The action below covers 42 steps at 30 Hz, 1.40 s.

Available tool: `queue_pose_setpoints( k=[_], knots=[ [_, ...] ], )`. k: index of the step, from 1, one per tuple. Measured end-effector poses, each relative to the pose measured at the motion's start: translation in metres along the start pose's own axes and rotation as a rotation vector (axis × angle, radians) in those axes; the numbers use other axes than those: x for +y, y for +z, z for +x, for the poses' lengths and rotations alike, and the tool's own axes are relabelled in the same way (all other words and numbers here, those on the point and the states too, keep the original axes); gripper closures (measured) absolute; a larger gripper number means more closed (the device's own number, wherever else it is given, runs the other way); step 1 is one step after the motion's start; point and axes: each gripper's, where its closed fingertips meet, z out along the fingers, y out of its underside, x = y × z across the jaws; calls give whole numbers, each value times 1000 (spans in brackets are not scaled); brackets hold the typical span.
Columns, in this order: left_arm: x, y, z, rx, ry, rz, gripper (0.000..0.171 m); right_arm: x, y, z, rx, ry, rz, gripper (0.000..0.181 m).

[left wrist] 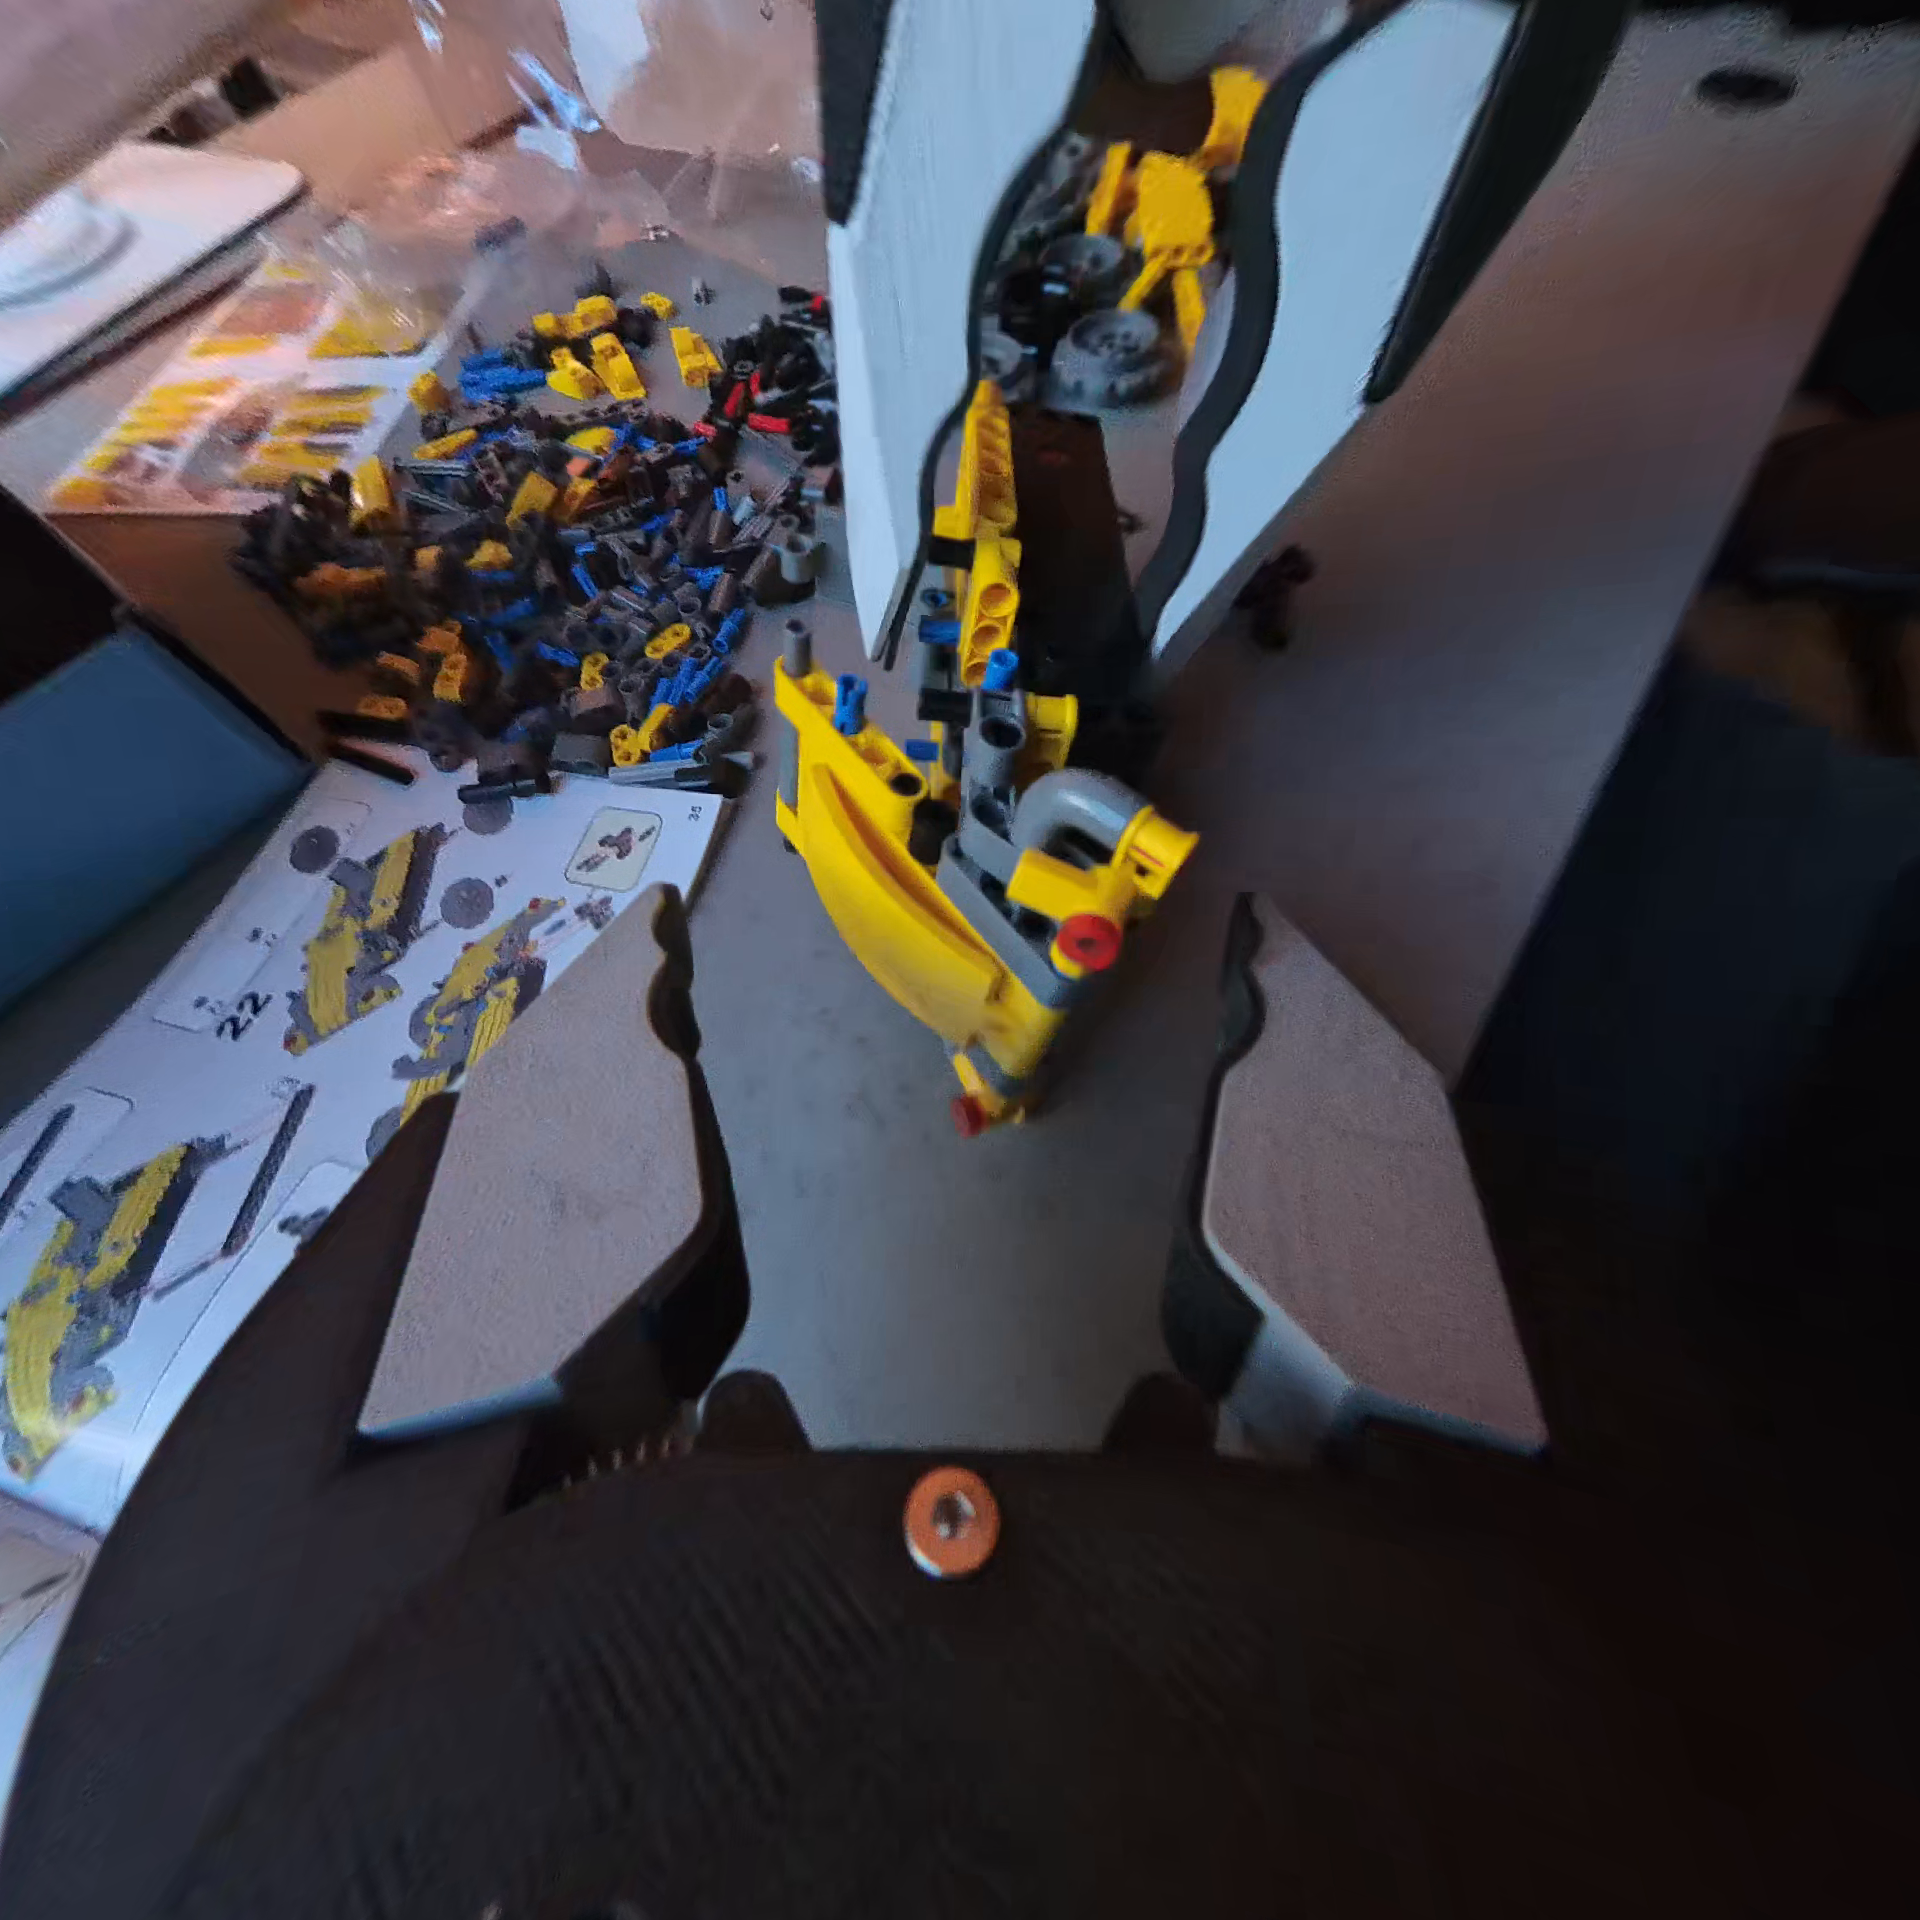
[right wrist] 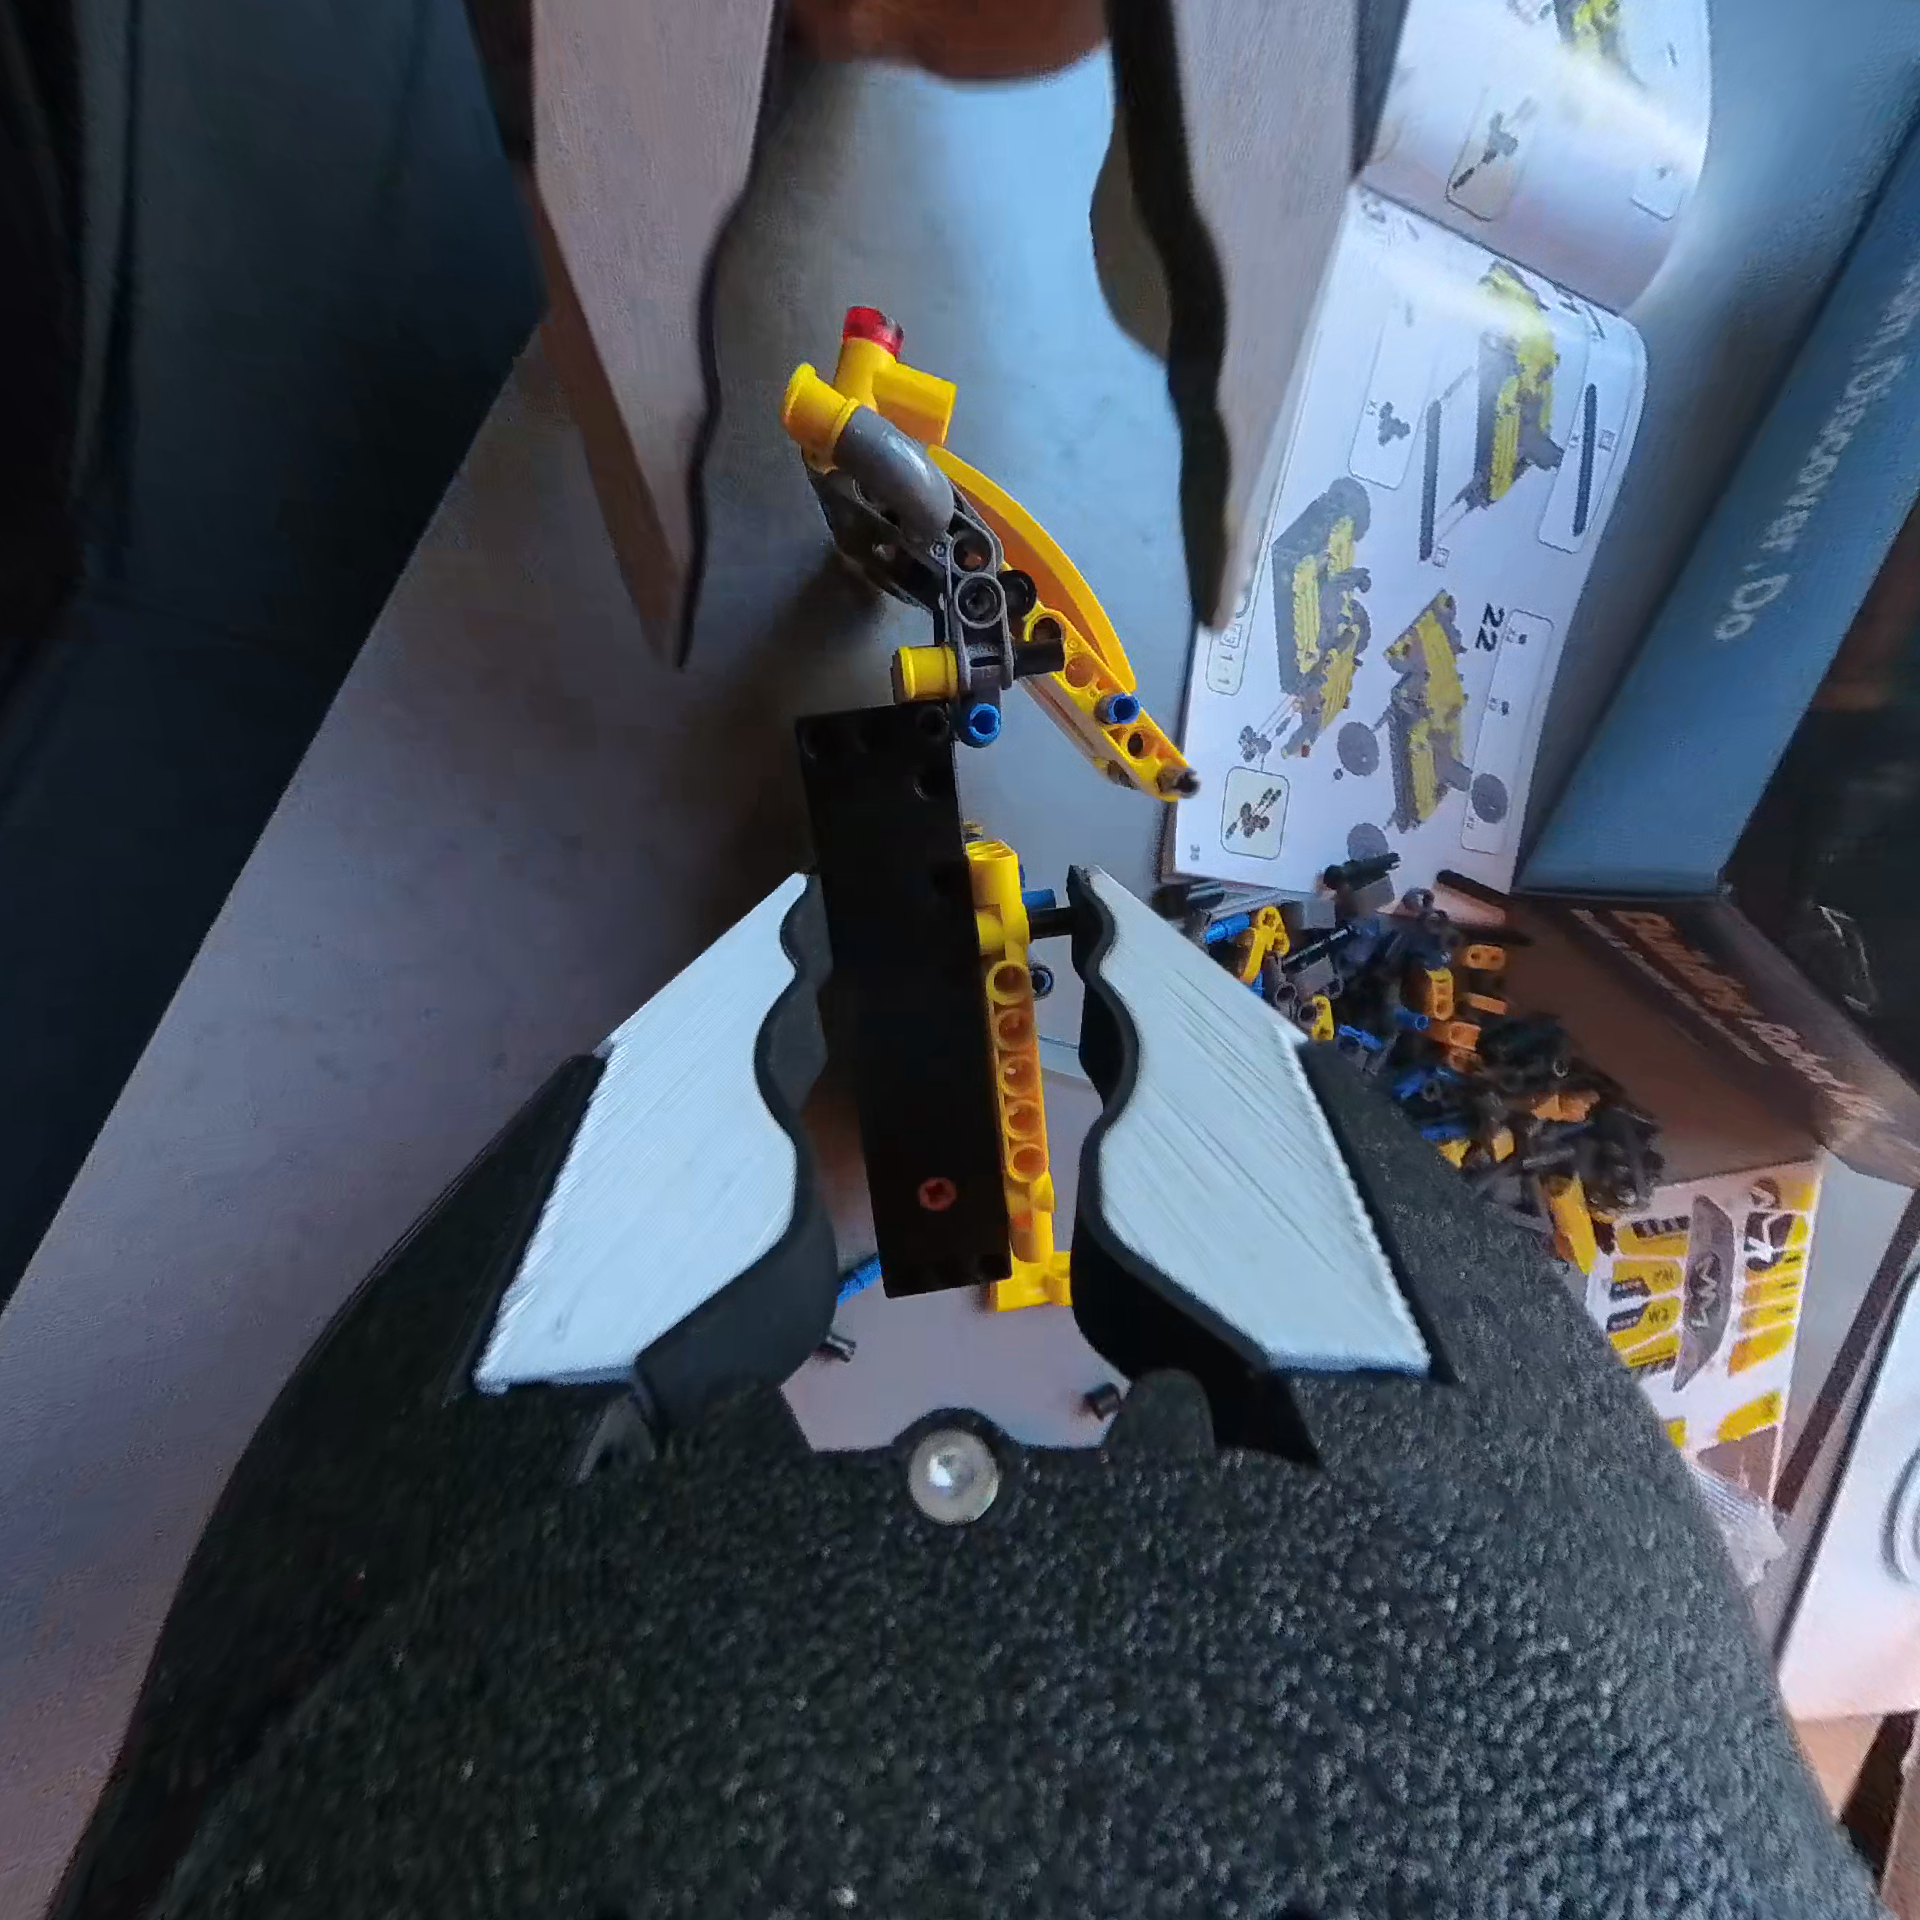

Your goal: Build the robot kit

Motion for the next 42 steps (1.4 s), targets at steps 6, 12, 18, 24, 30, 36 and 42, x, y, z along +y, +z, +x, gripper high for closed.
queue_pose_setpoints(
  k=[6,12,18,24,30,36,42],
  knots=[
    [-4,21,0,-78,6,-45,113,0,-2,7,46,35,6,133],
    [-2,19,-3,-41,-178,-34,114,5,-79,5,364,432,276,155],
    [2,19,3,-20,-224,-60,109,57,-56,-60,306,931,368,158],
    [7,21,7,104,-416,-72,110,70,-32,-72,385,868,203,154],
    [3,17,8,17,-291,-44,113,74,-23,-68,426,792,160,170],
    [5,18,15,-48,-138,-67,112,71,-35,-66,522,709,189,171],
    [7,18,14,-24,-173,-75,111,41,-49,-63,560,638,309,171]
  ],
)
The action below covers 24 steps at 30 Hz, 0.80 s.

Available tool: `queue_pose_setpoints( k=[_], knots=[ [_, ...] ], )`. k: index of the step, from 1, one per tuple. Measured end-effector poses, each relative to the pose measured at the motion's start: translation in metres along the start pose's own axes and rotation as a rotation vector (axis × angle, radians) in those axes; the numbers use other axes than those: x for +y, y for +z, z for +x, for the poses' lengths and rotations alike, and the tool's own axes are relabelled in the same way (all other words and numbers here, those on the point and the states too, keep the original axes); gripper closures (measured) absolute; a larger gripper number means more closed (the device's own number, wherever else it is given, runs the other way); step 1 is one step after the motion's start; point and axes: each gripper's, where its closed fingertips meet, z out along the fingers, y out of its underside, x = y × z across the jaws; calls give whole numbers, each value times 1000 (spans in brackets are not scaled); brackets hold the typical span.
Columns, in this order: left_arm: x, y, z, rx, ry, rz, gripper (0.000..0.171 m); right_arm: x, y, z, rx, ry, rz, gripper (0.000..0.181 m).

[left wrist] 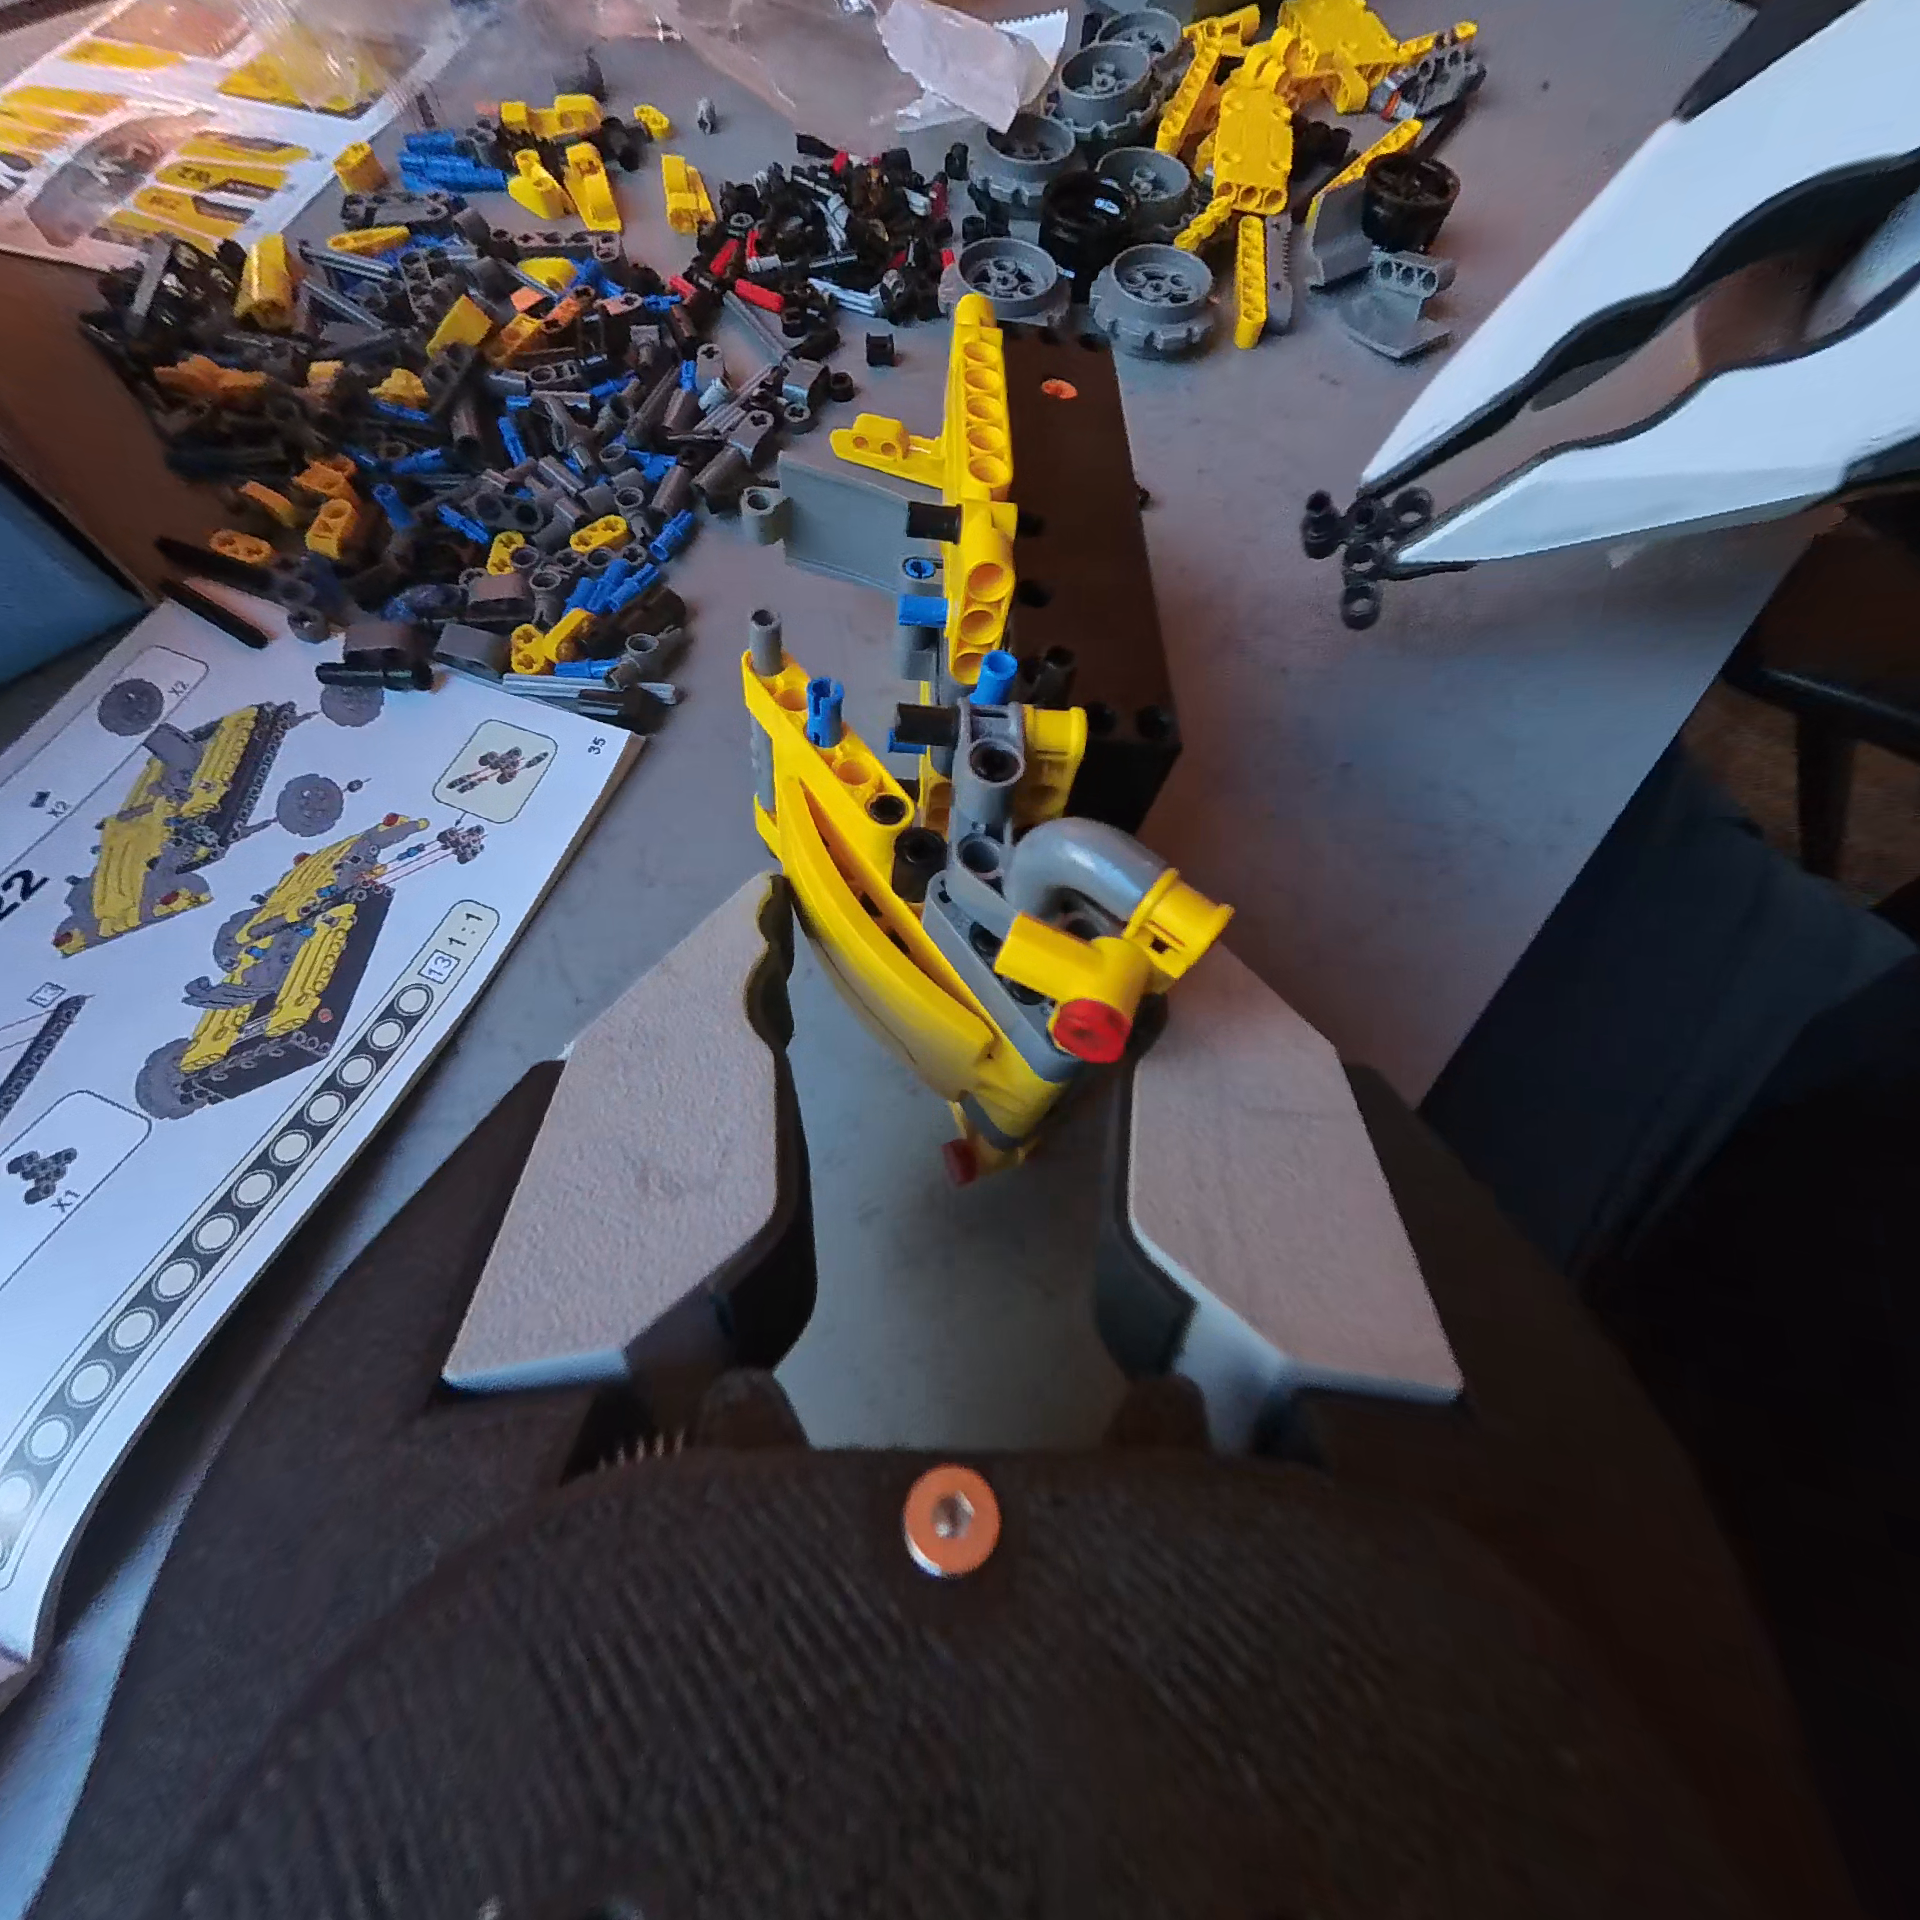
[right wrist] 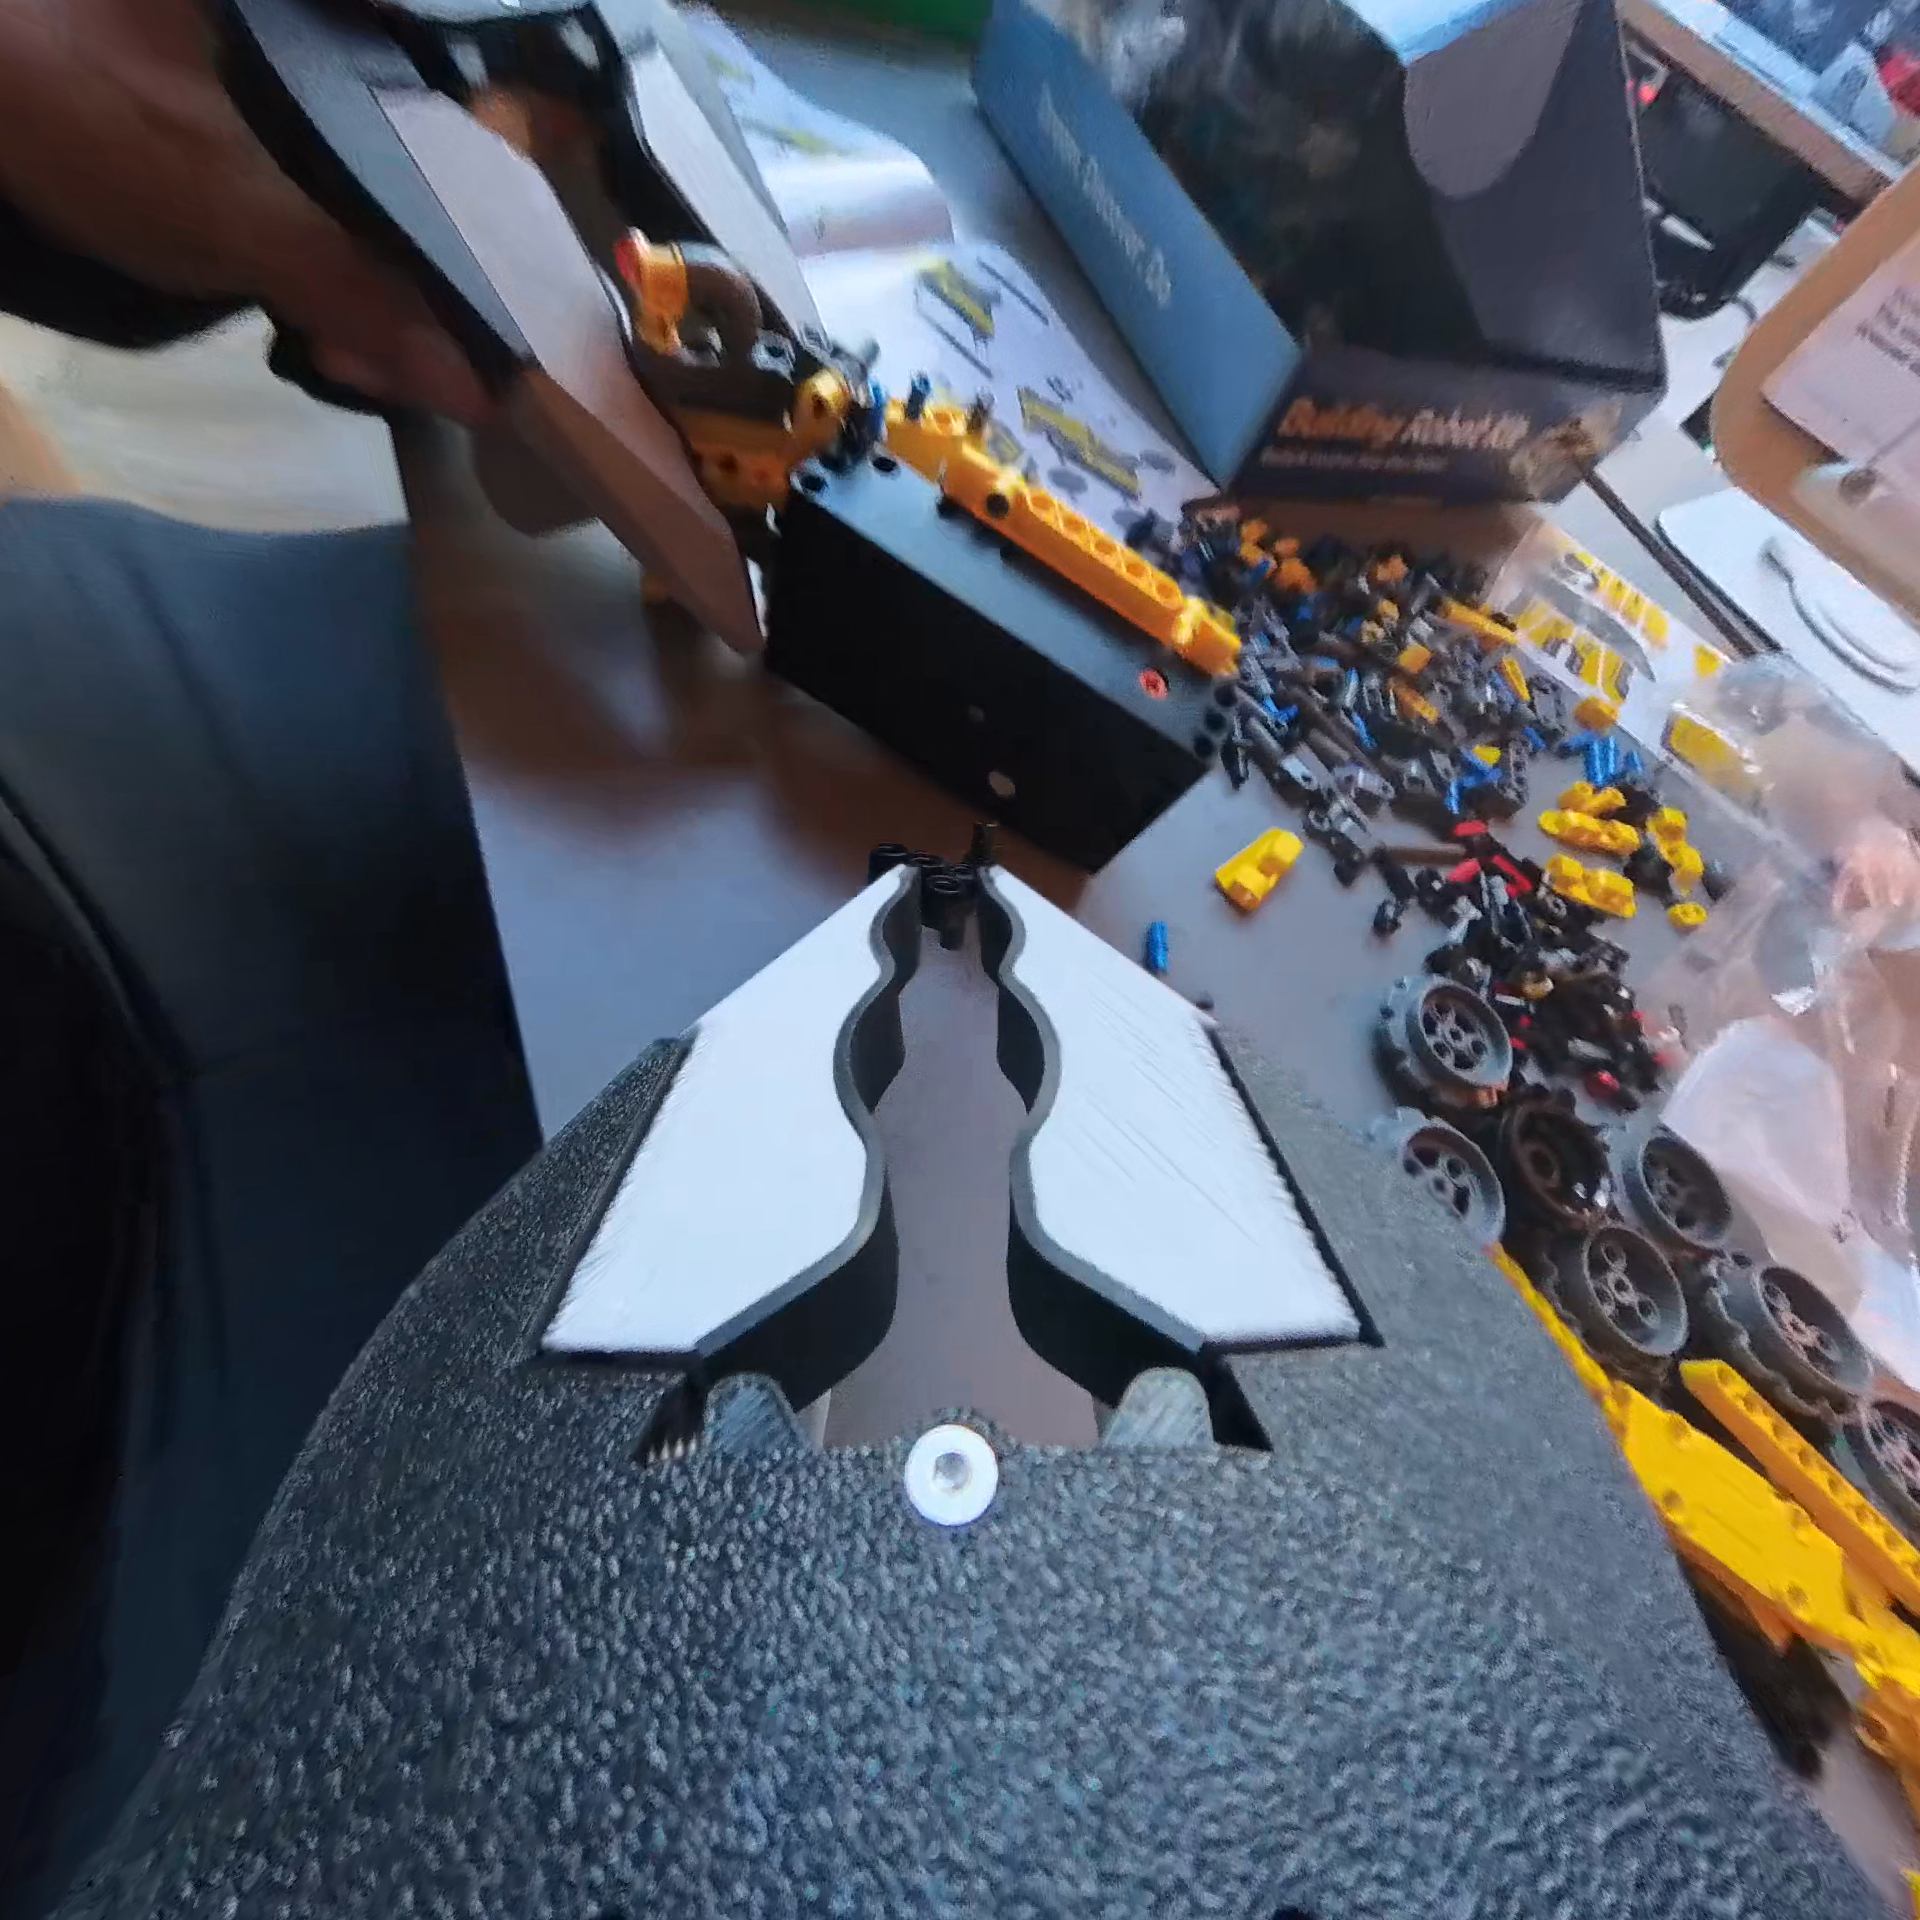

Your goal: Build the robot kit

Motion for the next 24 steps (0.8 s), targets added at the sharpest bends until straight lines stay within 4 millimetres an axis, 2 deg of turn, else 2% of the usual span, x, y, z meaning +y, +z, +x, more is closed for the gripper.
queue_pose_setpoints(
  k=[4,8,11,13,18,20,24],
  knots=[
    [0,0,1,-21,29,-2,110,-30,5,-5,-82,110,76,172],
    [1,0,2,-39,52,0,111,-59,14,-14,-264,287,152,171],
    [1,0,2,-48,58,-1,110,-59,30,-15,-315,357,123,171],
    [1,0,0,-74,60,-5,100,-57,35,-14,-313,351,117,171],
    [-1,-7,6,-121,149,27,92,-55,33,-15,-317,351,126,172],
    [-3,-10,3,-178,184,25,82,-56,30,-15,-313,341,138,172],
    [-10,-22,6,-124,131,60,81,-63,23,-13,-317,332,146,172]
  ],
)
